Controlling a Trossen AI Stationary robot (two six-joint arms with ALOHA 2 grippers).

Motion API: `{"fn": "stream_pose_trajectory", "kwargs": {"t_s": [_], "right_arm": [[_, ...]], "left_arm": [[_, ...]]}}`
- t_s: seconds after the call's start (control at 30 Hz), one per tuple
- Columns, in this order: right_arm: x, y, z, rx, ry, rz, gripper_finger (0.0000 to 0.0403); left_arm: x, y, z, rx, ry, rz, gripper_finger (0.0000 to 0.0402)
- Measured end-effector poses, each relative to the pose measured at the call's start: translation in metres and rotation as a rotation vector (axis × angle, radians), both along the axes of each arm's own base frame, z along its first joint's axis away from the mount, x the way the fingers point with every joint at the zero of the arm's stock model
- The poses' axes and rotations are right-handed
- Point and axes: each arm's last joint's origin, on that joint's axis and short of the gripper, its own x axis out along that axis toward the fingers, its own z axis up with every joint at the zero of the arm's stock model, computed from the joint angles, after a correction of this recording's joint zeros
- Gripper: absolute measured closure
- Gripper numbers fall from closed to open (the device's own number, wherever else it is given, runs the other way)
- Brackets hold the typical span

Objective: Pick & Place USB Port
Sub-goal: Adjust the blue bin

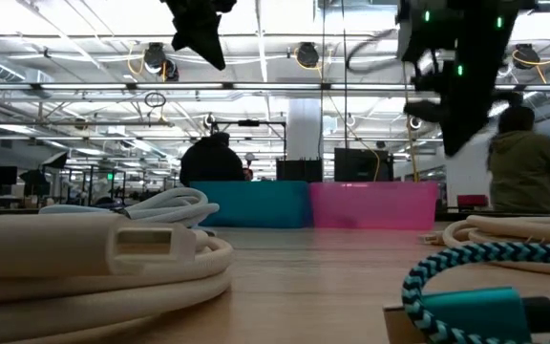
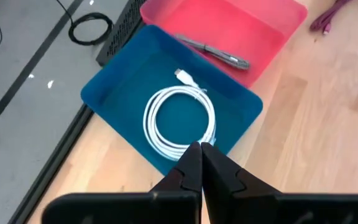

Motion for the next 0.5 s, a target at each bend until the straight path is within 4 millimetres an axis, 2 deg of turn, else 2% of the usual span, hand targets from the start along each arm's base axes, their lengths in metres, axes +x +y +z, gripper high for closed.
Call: {"fn": "stream_pose_trajectory", "kwargs": {"t_s": [0.1,0.2,0.33,0.5], "right_arm": [[-0.008,-0.002,-0.029,0.032,-0.001,-0.033,0.0402],[-0.019,-0.002,-0.047,0.035,0.02,-0.075,0.0403],[-0.021,-0.002,-0.056,0.019,0.017,-0.062,0.0403],[-0.005,-0.008,-0.054,-0.043,-0.091,0.018,0.0403]], "left_arm": [[0.0,-0.005,0.003,0.009,-0.014,-0.002,0.0399],[-0.003,-0.009,0.004,0.005,-0.008,-0.003,0.04],[-0.007,-0.013,0.008,0.002,-0.01,-0.003,0.04],[-0.013,-0.019,0.009,0.011,0.011,0.014,0.04]]}}
